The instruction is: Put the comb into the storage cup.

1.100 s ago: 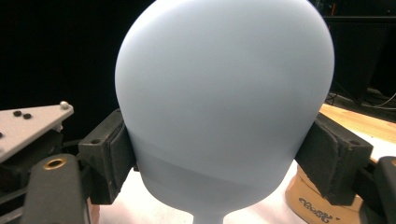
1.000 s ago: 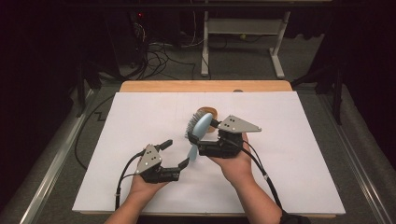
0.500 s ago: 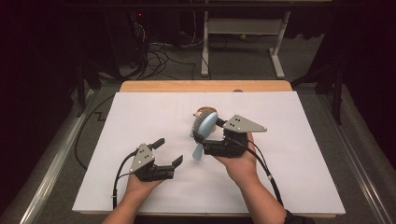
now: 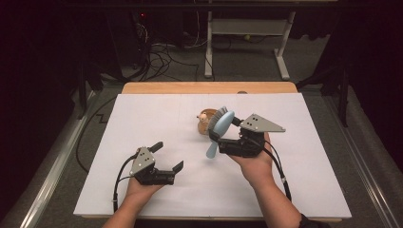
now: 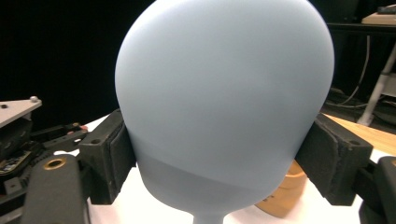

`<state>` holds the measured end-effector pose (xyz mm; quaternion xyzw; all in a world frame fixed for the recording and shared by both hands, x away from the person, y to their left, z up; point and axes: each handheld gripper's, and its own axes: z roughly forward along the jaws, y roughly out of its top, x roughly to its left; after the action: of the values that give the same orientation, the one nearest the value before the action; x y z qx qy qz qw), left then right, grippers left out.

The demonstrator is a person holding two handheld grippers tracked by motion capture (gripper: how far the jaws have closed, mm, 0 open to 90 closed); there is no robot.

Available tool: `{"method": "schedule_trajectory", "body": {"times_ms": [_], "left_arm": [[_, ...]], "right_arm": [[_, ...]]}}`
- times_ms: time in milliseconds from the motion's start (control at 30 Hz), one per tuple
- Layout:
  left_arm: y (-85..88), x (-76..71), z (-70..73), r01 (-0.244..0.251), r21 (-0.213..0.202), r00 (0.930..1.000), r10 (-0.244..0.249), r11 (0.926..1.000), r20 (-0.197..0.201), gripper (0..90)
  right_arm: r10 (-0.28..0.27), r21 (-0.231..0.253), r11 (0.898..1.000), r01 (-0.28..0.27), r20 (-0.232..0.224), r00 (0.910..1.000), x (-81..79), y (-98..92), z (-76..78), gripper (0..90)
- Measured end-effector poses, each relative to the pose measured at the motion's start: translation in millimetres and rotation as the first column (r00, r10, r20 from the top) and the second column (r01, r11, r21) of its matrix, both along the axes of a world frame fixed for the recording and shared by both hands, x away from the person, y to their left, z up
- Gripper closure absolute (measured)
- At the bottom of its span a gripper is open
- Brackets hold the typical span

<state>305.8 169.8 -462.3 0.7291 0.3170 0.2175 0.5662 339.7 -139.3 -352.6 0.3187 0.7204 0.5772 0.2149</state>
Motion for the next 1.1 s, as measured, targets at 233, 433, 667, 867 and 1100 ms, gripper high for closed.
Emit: {"method": "schedule_trajectory", "body": {"times_ms": [233,433,667,867,1100], "left_arm": [[2.6,0.6,-0.4,-0.010,0.011,0.9999,0.010,0.9999,0.003,0.0],[3.0,1.0,-1.4,-0.015,0.018,0.9999,0.015,0.9997,-0.007,0.0],[2.9,0.8,-1.4,-0.012,0.019,0.9999,0.013,0.9997,-0.004,0.0],[1.4,0.2,-2.0,-0.004,0.025,1.0000,0.005,0.9997,-0.002,0.0],[1.0,0.0,-2.2,-0.002,0.025,1.0000,0.002,0.9997,-0.002,0.0]], "right_arm": [[-0.030,0.002,1.000,0.030,0.005,0.9995,1.7,-14.3,0.7,20.7],[-0.057,0.004,0.998,0.057,0.004,0.9984,3.9,-25.5,-0.5,20.7],[-0.087,0.009,0.996,0.087,0.010,0.9962,5.4,-38.2,-0.1,20.7],[-0.111,0.002,0.994,0.111,0.012,0.9938,6.8,-45.6,-0.7,20.7],[-0.134,0.010,0.991,0.134,0.017,0.9908,8.2,-52.0,-3.4,20.7]]}}
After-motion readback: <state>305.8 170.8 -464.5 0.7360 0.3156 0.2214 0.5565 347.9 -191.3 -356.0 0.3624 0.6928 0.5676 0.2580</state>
